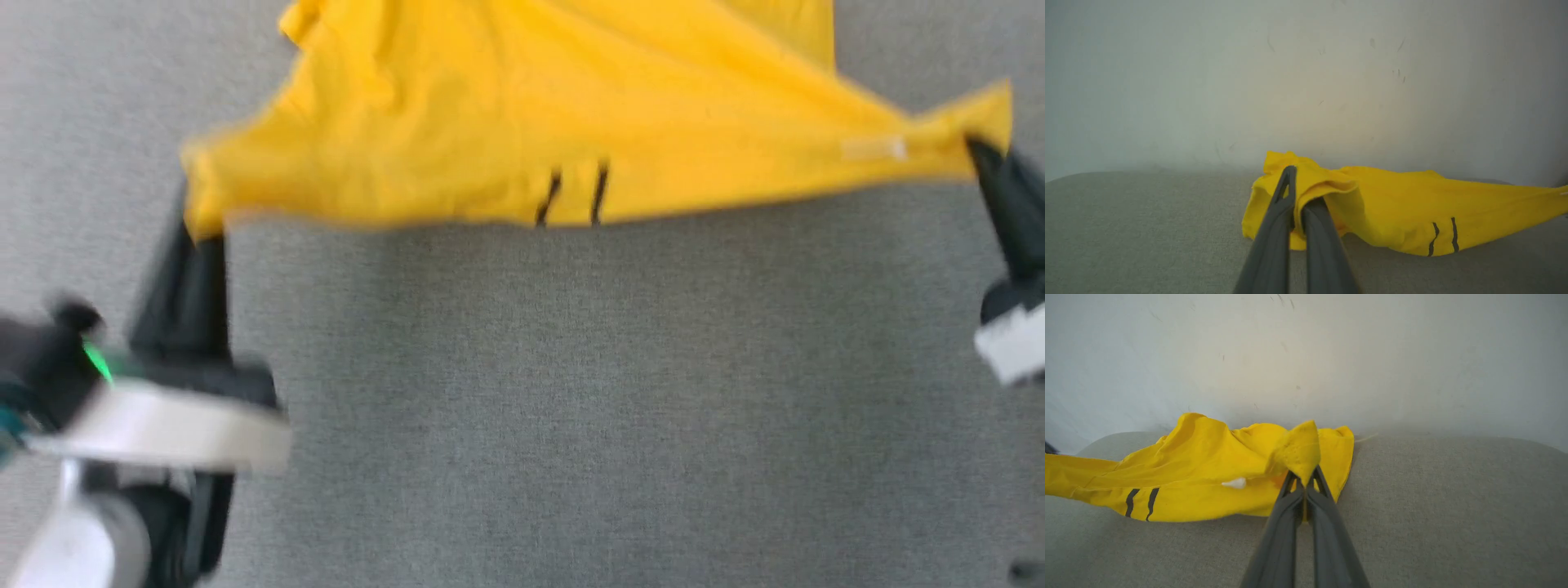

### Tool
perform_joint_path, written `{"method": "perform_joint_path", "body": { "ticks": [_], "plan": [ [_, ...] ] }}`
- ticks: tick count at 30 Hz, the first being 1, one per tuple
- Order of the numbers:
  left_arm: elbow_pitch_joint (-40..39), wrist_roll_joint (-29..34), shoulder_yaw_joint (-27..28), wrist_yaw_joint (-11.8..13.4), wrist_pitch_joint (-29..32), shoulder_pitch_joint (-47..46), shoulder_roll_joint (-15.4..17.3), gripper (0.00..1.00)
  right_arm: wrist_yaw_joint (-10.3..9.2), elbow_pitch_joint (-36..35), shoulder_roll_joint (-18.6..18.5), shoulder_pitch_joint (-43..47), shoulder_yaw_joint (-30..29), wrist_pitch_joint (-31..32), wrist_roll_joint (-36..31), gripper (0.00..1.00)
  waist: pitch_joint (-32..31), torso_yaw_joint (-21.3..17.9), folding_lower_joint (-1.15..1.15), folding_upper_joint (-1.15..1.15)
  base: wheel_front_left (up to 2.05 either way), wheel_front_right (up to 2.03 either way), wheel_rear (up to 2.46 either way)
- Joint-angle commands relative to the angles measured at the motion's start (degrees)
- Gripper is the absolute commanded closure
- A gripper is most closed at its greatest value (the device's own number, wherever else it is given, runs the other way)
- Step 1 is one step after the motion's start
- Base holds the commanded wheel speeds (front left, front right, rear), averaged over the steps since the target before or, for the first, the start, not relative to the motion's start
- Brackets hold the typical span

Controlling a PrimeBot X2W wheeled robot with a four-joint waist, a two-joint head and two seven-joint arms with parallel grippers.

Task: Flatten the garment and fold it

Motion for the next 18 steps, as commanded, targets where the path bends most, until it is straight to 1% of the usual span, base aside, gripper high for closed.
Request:
{"method": "perform_joint_path", "body": {
  "ticks": [1,3,6,7,11,14,16,18],
  "plan": [
    [0.0,-1.4,0.2,-0.9,0.2,5.3,1.2,1.0,-0.05,-0.7,1.1,4.2,-1.4,0.4,1.0,1.0,-4.3,0.6,0.02,0.0,0.0,0.0,0.0],
    [0.4,-3.2,-0.1,-1.0,1.0,10.0,1.5,1.0,-0.05,-1.1,1.7,8.0,-1.5,0.9,2.0,1.0,-5.6,0.6,0.02,0.0,0.0,0.0,0.0],
    [1.9,-4.6,-1.4,-1.4,3.5,16.2,2.9,1.0,-0.05,-1.2,1.2,13.8,-0.8,2.6,3.7,1.0,-7.3,0.9,0.02,0.0,0.0,0.0,0.0],
    [1.9,-4.6,-1.4,-1.4,3.5,16.2,2.9,1.0,-0.05,-1.2,1.2,13.8,-0.8,2.6,3.7,1.0,-7.3,0.9,0.02,0.0,0.0,0.0,0.0],
    [4.0,-7.1,-3.9,-2.0,8.2,22.9,4.5,1.0,-0.05,-0.3,-1.3,20.7,0.3,4.9,6.3,1.0,-9.7,1.4,0.02,0.0,0.0,0.0,0.0],
    [4.0,-11.2,-5.9,-2.3,12.9,27.2,4.5,1.0,-0.05,0.7,-3.2,25.1,0.6,6.5,8.5,1.0,-11.5,1.8,0.02,0.0,0.0,0.0,0.0],
    [4.0,-13.4,-7.1,-2.6,16.1,29.6,5.2,1.0,-0.05,1.7,-4.4,27.6,0.3,7.2,9.4,1.0,-12.4,2.2,0.02,0.0,0.0,0.0,0.0],
    [3.9,-15.2,-7.8,-2.3,18.7,31.5,5.7,1.0,-0.05,2.6,-5.6,30.1,0.2,8.1,9.5,1.0,-13.3,2.5,0.02,0.0,0.0,0.0,0.0]
  ]
}}
